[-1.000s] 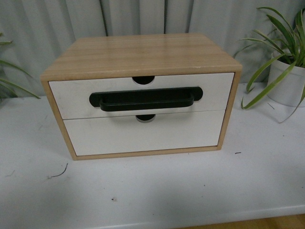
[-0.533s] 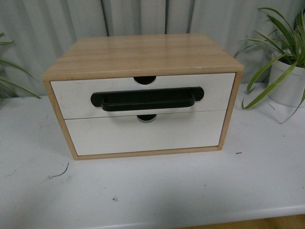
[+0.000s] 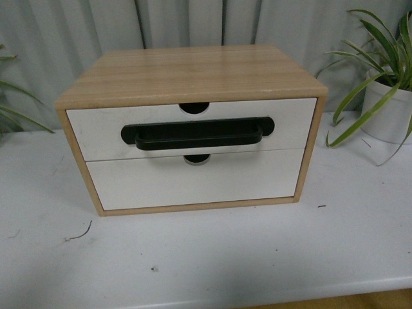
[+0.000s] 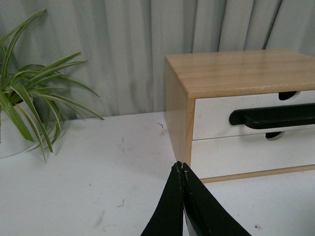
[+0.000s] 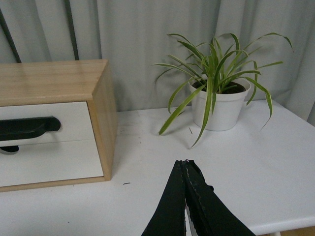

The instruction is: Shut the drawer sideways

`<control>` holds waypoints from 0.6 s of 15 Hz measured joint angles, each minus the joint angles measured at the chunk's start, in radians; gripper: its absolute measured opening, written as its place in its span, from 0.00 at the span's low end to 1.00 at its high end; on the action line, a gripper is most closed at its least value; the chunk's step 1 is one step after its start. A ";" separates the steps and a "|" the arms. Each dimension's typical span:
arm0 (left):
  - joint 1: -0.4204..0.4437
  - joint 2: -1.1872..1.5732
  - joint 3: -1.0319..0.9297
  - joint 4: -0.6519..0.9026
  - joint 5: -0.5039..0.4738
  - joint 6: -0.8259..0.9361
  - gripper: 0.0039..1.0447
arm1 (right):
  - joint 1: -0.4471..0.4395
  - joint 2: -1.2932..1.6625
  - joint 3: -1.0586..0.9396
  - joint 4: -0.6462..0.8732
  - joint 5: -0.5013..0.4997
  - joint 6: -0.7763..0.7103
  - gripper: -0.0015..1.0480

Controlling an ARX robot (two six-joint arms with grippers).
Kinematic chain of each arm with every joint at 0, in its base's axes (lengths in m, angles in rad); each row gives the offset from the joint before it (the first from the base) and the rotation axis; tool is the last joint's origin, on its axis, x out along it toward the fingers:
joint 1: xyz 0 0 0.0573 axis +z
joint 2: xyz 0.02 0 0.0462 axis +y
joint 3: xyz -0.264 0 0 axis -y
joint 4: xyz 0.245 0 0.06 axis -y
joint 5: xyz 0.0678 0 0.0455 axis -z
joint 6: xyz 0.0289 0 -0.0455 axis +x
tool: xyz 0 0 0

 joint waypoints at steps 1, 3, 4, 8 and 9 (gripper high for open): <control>0.000 0.000 0.000 0.000 0.000 0.000 0.01 | 0.000 -0.011 0.000 -0.010 0.000 0.000 0.02; 0.000 0.000 0.000 0.000 -0.001 0.000 0.01 | 0.000 -0.221 0.000 -0.236 0.000 0.000 0.02; 0.000 0.000 0.000 0.001 -0.001 0.000 0.01 | 0.000 -0.226 0.000 -0.241 0.000 0.001 0.02; 0.000 0.000 0.000 0.000 0.000 -0.002 0.17 | 0.000 -0.228 0.000 -0.237 0.000 0.000 0.18; 0.000 0.000 0.000 0.000 0.000 -0.002 0.24 | 0.000 -0.228 0.000 -0.238 0.000 0.000 0.25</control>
